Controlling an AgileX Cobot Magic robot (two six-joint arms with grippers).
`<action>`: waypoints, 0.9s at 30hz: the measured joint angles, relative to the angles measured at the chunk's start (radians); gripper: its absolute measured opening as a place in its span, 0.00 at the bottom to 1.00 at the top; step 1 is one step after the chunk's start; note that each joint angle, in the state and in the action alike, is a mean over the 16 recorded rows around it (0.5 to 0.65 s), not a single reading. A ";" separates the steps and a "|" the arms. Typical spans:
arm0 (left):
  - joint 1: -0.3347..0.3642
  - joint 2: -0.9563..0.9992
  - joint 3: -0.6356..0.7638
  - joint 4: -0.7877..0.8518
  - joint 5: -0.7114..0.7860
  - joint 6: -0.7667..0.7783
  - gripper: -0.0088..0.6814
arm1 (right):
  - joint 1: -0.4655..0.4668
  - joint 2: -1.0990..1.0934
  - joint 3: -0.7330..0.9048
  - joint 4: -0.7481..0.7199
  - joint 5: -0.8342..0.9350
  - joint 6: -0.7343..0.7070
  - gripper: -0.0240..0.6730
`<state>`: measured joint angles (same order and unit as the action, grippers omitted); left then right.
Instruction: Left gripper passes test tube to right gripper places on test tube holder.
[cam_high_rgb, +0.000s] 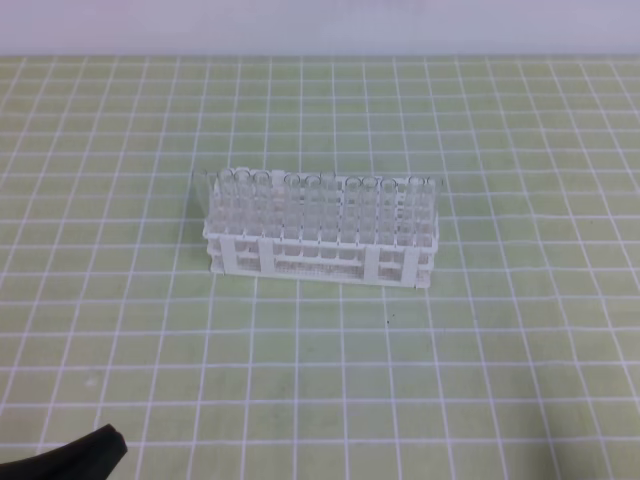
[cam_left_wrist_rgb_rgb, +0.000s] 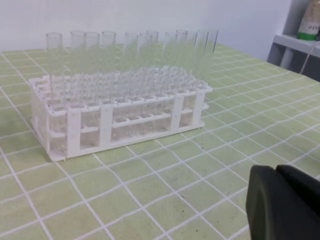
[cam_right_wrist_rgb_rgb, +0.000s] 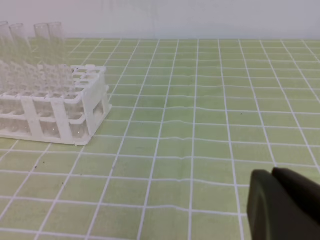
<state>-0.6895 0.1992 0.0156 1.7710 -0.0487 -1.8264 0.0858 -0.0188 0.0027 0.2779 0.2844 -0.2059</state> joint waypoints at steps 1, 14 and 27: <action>0.000 0.000 -0.001 -0.002 0.000 0.000 0.01 | 0.000 0.000 0.000 0.000 0.003 -0.001 0.01; 0.016 -0.012 -0.008 -0.013 0.010 0.000 0.01 | 0.000 0.000 0.000 0.001 0.006 -0.002 0.01; 0.352 -0.161 -0.002 -0.003 -0.031 -0.031 0.01 | 0.000 0.000 0.000 0.002 0.006 -0.002 0.01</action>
<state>-0.3379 0.0382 0.0133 1.7681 -0.0798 -1.8576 0.0858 -0.0188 0.0027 0.2797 0.2903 -0.2078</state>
